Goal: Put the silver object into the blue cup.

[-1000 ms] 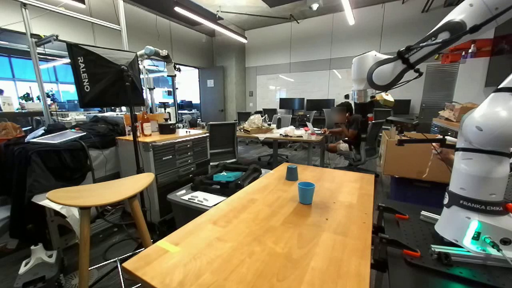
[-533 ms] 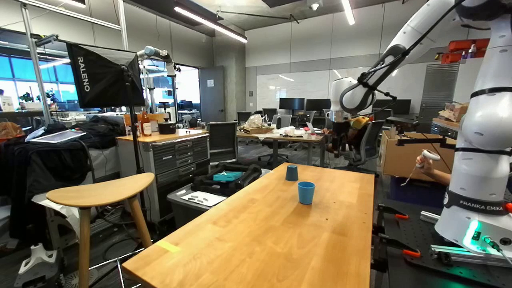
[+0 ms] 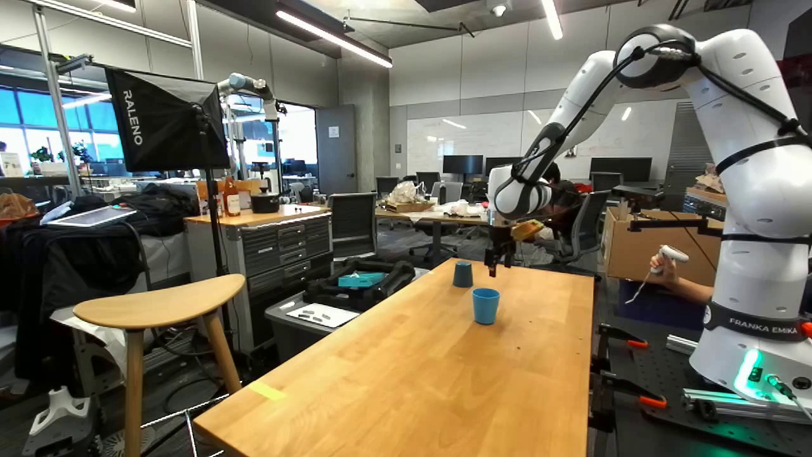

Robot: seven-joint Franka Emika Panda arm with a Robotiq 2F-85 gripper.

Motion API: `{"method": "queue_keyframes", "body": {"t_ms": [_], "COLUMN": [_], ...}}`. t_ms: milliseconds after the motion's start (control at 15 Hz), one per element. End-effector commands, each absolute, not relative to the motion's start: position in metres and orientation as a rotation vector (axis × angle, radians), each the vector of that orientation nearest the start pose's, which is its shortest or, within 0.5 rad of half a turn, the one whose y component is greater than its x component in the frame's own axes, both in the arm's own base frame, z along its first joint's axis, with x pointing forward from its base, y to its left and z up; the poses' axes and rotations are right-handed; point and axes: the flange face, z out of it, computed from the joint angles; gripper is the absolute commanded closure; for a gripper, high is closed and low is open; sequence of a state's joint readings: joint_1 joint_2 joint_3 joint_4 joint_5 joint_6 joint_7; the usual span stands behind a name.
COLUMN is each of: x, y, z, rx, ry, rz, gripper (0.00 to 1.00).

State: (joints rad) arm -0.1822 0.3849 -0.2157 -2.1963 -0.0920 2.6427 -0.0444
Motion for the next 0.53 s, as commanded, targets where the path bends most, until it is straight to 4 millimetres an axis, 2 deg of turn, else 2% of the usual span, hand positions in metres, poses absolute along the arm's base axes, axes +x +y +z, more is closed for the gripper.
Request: {"method": "queue_keyframes", "body": {"t_ms": [0,133,467], "x": [0.561,0.561,0.534], "y": [-0.213,-0.208,-0.207], "z": [0.189,0.179,0.169], "rx": [-3.233,-3.214,-3.126], "ry": [0.444,0.435,0.447], "rz": [-0.073,-0.027,0.167], "gripper": [0.0,0.0,0.0]}}
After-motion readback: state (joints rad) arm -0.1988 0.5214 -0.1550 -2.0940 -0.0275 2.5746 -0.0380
